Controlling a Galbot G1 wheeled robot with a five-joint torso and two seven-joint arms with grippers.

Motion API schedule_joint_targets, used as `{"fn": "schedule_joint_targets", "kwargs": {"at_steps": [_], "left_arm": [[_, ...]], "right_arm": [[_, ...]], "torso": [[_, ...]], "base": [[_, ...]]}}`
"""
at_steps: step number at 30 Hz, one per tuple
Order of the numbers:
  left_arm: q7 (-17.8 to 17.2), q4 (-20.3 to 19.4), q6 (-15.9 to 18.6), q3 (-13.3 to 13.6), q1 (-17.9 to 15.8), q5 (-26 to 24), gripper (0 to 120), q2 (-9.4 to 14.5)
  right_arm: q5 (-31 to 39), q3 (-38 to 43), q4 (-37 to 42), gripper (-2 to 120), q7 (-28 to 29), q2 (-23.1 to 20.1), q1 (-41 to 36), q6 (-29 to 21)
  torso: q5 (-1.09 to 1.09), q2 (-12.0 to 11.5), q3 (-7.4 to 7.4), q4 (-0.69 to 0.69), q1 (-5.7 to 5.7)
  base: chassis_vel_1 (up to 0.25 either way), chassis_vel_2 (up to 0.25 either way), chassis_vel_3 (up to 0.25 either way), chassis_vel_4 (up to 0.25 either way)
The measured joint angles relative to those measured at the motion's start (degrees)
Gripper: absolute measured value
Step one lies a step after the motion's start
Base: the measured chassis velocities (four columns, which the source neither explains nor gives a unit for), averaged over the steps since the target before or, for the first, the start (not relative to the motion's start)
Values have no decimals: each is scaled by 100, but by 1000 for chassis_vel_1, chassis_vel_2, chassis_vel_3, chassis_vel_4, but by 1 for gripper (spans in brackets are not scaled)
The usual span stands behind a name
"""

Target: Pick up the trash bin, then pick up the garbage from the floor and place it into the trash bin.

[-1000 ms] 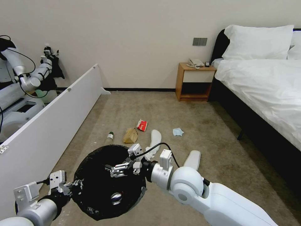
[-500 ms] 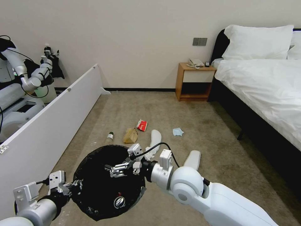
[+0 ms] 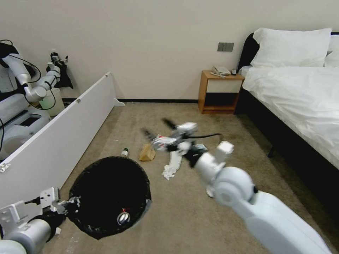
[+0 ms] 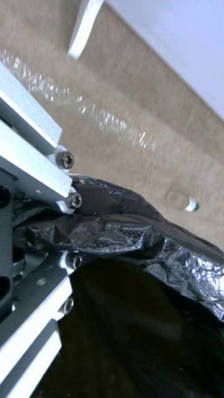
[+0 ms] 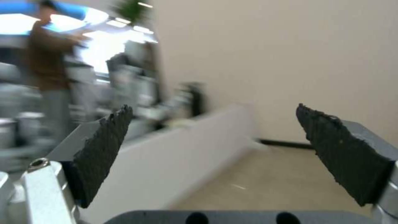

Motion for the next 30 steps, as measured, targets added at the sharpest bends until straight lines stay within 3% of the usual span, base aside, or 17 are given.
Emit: {"fn": "schedule_joint_targets", "kwargs": {"at_steps": [1,3,6,9,10,12,13,15,16,18,19,21,30], "left_arm": [[0,0,0,0,0,0,3,0],[110,94,0,-85,14,164,3,-64],[181,129,0,-131,17,271,3,-101],[310,233,0,-184,-46,607,3,-170],[310,233,0,-184,-46,607,3,-170],[379,256,0,-237,-24,729,3,-220],[379,256,0,-237,-24,729,3,-220],[427,318,0,-267,44,797,3,-249],[427,318,0,-267,44,797,3,-249],[464,379,0,-241,116,834,3,-269],[464,379,0,-241,116,834,3,-269],[480,381,1,-222,163,839,3,-295],[483,406,1,-246,215,809,3,-252]], "right_arm": [[0,0,0,100,0,0,0,0],[-392,1026,206,100,214,-80,-1071,-76],[-680,1588,302,100,274,-61,-1708,-73],[-1587,2725,416,100,254,254,-3063,58],[-1587,2725,416,100,254,254,-3063,58],[-2179,3380,506,100,116,742,-3728,205],[-2179,3380,506,100,116,742,-3728,205],[-2606,3740,523,100,-41,1338,-4217,436],[-2606,3740,523,100,-41,1338,-4217,436],[-3134,3946,473,100,-258,1970,-4664,766],[-3134,3946,473,100,-258,1970,-4664,766],[-3539,4031,374,100,-497,2371,-4933,1073],[-3796,3976,152,100,-757,2764,-4924,1315]], "torso": [[0,0,0,0,0],[0,0,-1,-1,-1],[-1,0,0,1,-1],[-1,0,0,-2,-1],[-1,0,0,-2,-1],[-3,0,-1,2,-1],[-3,0,-1,2,-1],[1,0,-1,3,-1],[1,0,-1,3,-1],[-4,0,-1,1,-1],[-4,0,-1,1,-1],[-2,0,-1,2,-1],[-3,-1,0,3,-1]], "base": [[0,0,0,0],[0,0,0,0],[0,0,0,0],[0,0,0,0],[0,0,0,0],[0,0,0,0],[0,0,0,0],[0,0,0,0],[0,0,0,0],[0,0,0,0],[0,0,0,0],[0,0,0,0],[0,0,0,0]]}}
